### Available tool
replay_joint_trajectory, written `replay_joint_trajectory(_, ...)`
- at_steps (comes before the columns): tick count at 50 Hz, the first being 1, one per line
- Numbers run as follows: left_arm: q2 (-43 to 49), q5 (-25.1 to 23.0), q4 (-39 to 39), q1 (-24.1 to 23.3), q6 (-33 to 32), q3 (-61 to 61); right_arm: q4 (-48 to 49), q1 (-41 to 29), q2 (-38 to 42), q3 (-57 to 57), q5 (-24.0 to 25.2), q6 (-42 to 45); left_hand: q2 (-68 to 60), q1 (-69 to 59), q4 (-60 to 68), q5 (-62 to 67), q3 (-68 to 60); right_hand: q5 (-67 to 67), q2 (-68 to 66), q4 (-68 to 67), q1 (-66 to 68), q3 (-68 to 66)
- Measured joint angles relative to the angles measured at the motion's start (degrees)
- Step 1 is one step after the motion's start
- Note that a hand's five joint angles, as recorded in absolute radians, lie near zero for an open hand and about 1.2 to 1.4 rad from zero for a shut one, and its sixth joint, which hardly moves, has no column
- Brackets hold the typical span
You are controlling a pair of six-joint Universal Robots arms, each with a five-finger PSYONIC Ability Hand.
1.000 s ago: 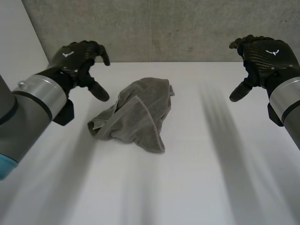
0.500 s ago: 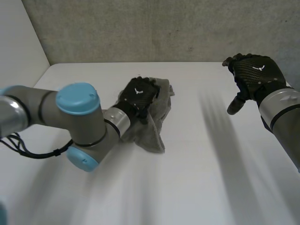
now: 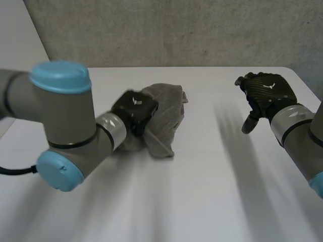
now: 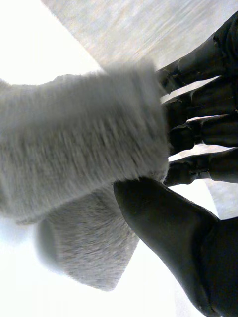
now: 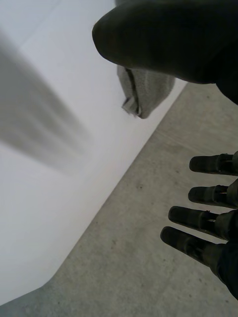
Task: Fold the towel.
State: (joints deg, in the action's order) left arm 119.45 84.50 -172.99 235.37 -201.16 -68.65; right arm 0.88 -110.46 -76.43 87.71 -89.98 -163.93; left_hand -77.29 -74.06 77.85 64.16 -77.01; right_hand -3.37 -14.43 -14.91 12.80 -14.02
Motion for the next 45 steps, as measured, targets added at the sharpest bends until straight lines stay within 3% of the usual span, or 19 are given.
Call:
replay_joint_trajectory(16,-14.55,6.45,-1.98,-15.77,4.48,23.36,0.22,4.15,4.36,-0.67,-0.16,1.82,-0.11,-0.27,0.03,0.74,-0.18,0.0,0.0,0.0,0.0,0.0)
replay_joint_trajectory(22,-20.79,8.09,-3.7,-16.64,6.43,21.49,0.12,5.37,4.47,-0.54,0.15,1.57,-0.21,-0.27,0.04,0.86,-0.21,0.0,0.0,0.0,0.0,0.0)
replay_joint_trajectory(28,-22.95,8.76,-5.44,-10.89,6.85,9.54,-0.09,4.95,4.33,-0.16,0.56,1.43,-0.23,-0.28,0.26,0.87,-0.22,0.0,0.0,0.0,0.0,0.0)
replay_joint_trajectory(35,-22.05,8.18,-13.82,7.49,6.72,-13.58,-0.41,4.34,4.42,0.91,4.51,1.6,-0.33,-0.43,0.28,0.87,-0.39,0.0,0.0,0.0,0.0,0.0)
replay_joint_trajectory(38,-21.33,6.98,-18.21,12.78,6.62,-19.84,-0.36,4.17,4.78,1.46,6.84,1.73,-0.37,-0.48,0.28,0.87,-0.4,0.0,0.0,0.0,0.0,0.27)
replay_joint_trajectory(45,-20.7,2.42,-25.32,17.29,6.73,-28.38,-0.08,2.15,6.64,1.94,9.63,1.96,-0.39,-0.49,0.28,0.88,-0.41,0.0,0.0,0.0,-0.01,0.27)
